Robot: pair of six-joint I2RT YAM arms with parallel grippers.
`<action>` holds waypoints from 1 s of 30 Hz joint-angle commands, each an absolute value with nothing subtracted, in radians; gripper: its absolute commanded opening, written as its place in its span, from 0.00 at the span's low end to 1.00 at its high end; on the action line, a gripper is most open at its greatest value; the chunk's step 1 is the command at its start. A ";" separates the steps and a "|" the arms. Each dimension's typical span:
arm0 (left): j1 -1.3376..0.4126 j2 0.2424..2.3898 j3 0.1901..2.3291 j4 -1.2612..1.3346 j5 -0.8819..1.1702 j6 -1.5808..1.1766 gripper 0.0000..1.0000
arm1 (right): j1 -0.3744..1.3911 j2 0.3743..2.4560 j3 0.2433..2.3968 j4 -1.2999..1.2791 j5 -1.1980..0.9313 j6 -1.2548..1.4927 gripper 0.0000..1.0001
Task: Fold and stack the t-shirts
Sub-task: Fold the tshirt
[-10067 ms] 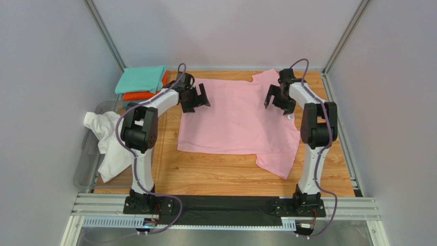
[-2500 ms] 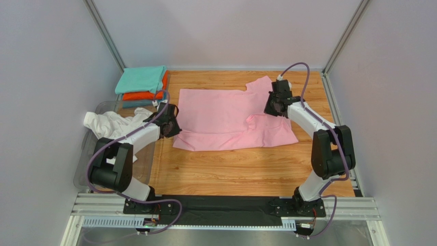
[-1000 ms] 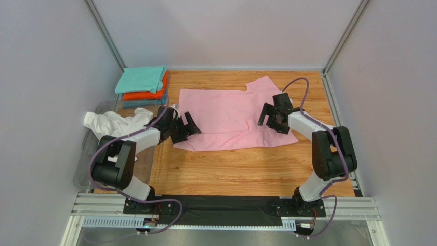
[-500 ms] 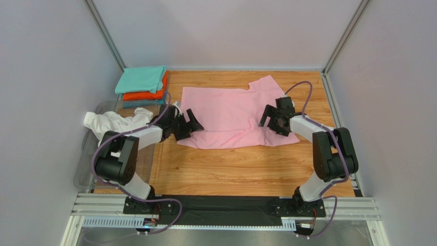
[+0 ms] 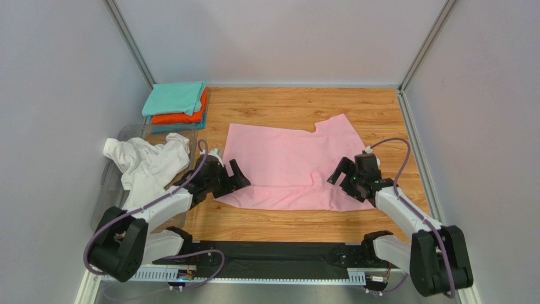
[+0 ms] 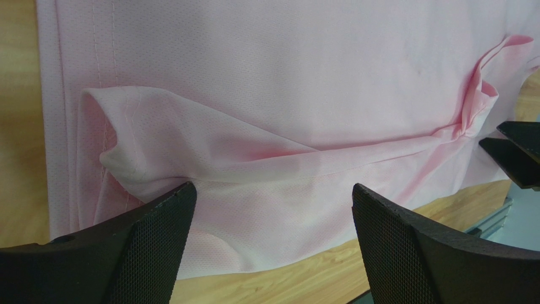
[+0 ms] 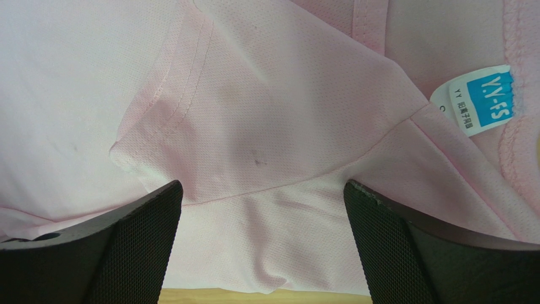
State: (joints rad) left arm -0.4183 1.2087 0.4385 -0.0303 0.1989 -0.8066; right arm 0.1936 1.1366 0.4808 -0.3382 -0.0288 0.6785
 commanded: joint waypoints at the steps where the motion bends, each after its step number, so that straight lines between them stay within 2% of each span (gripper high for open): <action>1: -0.457 1.076 0.341 -0.213 0.112 -0.877 0.99 | 0.195 1.024 0.370 -0.540 -0.069 0.756 1.00; 10: -0.506 0.574 0.198 -0.458 0.041 -0.980 1.00 | 0.236 0.580 0.258 -0.751 -0.090 0.942 1.00; 14: -0.511 0.496 0.204 -0.524 0.063 -0.983 1.00 | 0.238 0.418 0.265 -0.878 -0.052 0.960 1.00; 20: -0.515 0.496 0.253 -0.570 0.063 -0.953 1.00 | 0.238 0.460 0.356 -0.893 -0.065 0.878 1.00; 25: -0.515 0.509 0.383 -0.635 0.012 -0.896 1.00 | 0.238 0.528 0.504 -0.894 -0.031 0.781 1.00; 30: -0.515 0.632 0.534 -0.634 -0.052 -0.825 1.00 | 0.236 0.623 0.589 -0.830 -0.034 0.730 1.00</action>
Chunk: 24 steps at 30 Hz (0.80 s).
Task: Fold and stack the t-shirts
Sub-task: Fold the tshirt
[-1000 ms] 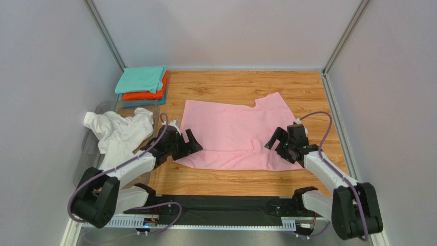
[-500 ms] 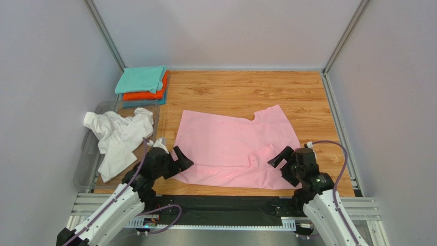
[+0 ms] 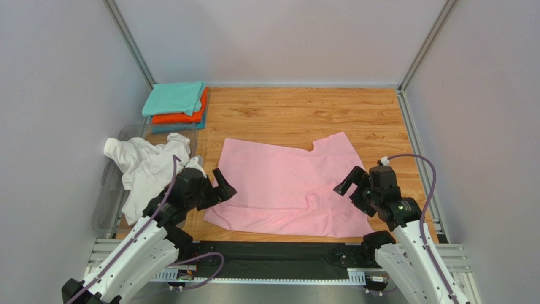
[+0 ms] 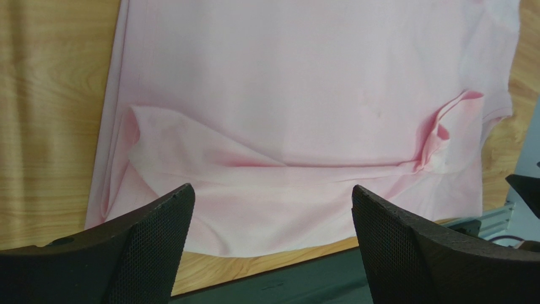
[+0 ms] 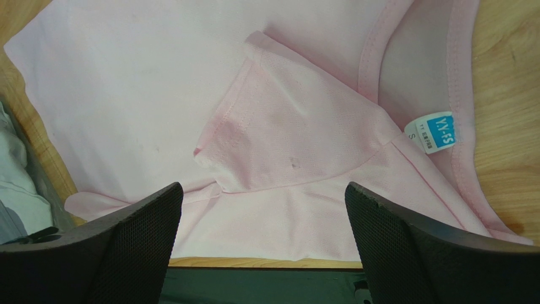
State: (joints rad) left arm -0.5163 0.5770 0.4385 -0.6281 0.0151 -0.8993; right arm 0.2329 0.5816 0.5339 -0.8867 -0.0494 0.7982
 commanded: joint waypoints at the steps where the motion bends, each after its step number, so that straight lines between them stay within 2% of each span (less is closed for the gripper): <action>1: -0.515 0.688 0.555 -0.624 -0.058 -0.807 1.00 | 0.236 0.641 0.604 -0.821 -0.026 0.720 1.00; 11: -0.497 1.121 0.874 -0.545 -0.215 -0.645 1.00 | 0.236 0.856 0.736 -0.733 0.047 0.620 1.00; 14: -0.444 1.286 0.978 -0.485 -0.175 -0.609 1.00 | 0.236 0.958 0.770 -0.721 0.101 0.614 1.00; 18: -0.368 1.406 1.049 -0.422 -0.141 -0.583 0.99 | 0.235 1.020 0.792 -0.704 0.097 0.578 1.00; 24: -0.278 1.681 1.238 -0.402 -0.078 -0.535 0.91 | 0.235 1.031 0.746 -0.678 0.097 0.561 1.00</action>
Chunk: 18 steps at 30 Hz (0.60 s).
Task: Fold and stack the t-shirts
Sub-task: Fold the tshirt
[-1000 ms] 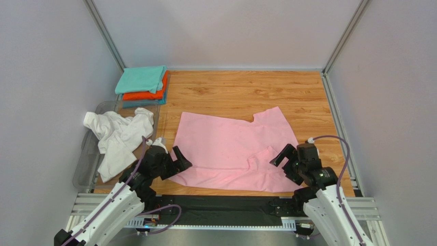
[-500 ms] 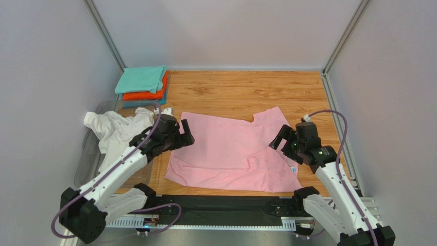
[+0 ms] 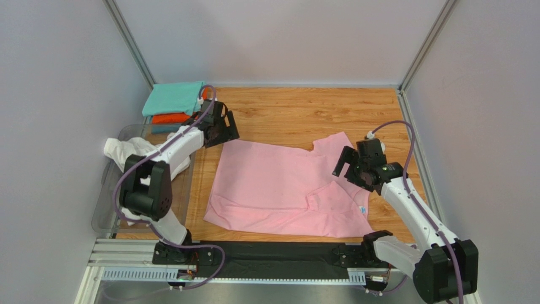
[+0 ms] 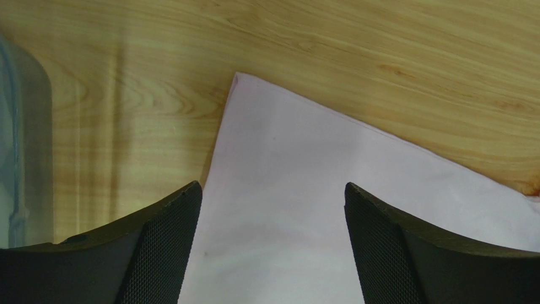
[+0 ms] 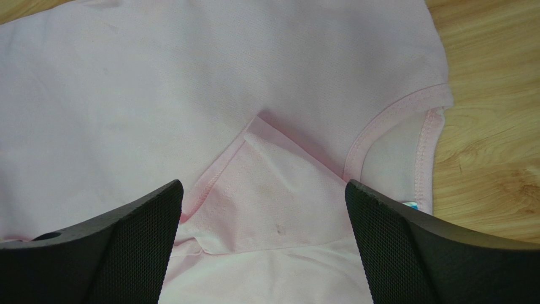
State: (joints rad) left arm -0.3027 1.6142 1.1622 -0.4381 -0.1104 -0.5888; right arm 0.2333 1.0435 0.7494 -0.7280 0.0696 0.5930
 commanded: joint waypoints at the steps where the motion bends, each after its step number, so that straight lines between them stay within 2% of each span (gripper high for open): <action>1: -0.272 1.737 1.287 -0.408 -0.077 -0.534 0.88 | 0.233 1.028 0.738 -0.677 0.104 0.557 1.00; 6: -0.227 1.867 1.377 -0.411 -0.081 -0.522 0.81 | 0.235 1.020 0.729 -0.678 0.109 0.543 1.00; 7: -0.222 1.896 1.388 -0.407 -0.081 -0.522 0.75 | 0.235 1.020 0.726 -0.678 0.112 0.543 1.00; 10: -0.213 1.946 1.426 -0.391 -0.086 -0.514 0.67 | 0.233 1.016 0.715 -0.676 0.121 0.540 1.00; 18: -0.210 2.059 1.529 -0.434 -0.121 -0.494 0.59 | 0.235 1.008 0.709 -0.676 0.124 0.532 1.00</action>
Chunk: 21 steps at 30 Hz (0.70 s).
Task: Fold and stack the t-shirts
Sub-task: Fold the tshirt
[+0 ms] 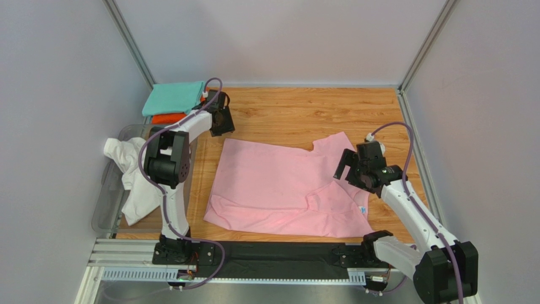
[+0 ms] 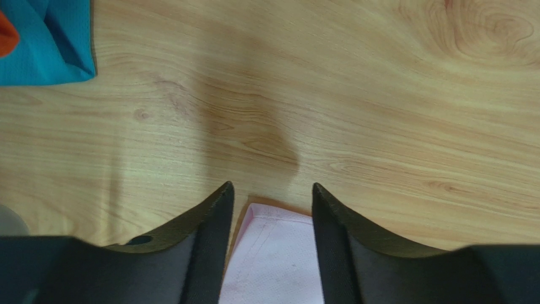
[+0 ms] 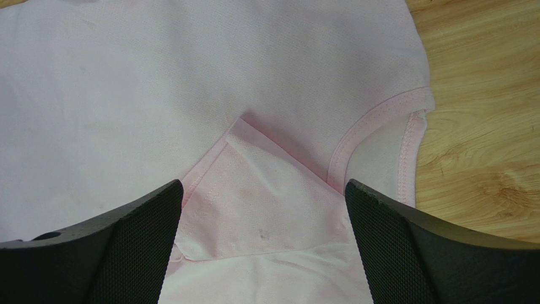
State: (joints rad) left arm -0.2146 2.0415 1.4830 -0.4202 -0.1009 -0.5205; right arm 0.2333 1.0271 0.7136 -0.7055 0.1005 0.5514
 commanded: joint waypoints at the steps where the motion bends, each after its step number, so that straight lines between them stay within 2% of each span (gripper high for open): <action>1: -0.210 2.062 1.525 -0.431 -0.114 -0.498 0.54 | 0.235 1.008 0.707 -0.676 0.130 0.532 1.00; 4: -0.210 2.068 1.513 -0.428 -0.095 -0.503 0.47 | 0.235 1.014 0.709 -0.675 0.129 0.531 1.00; 12: -0.210 2.062 1.474 -0.451 -0.078 -0.523 0.43 | 0.235 1.029 0.707 -0.676 0.127 0.534 1.00; 13: -0.210 2.065 1.465 -0.454 -0.058 -0.526 0.38 | 0.235 1.032 0.707 -0.675 0.127 0.534 1.00; 18: -0.210 2.069 1.476 -0.462 -0.071 -0.525 0.37 | 0.235 1.032 0.706 -0.673 0.118 0.535 1.00; 21: -0.210 2.068 1.473 -0.468 -0.068 -0.525 0.29 | 0.235 1.031 0.706 -0.672 0.118 0.534 1.00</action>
State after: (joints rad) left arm -0.2142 2.0674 1.4773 -0.4458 -0.0830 -0.5198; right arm 0.2333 1.0279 0.7113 -0.7052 0.1066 0.5484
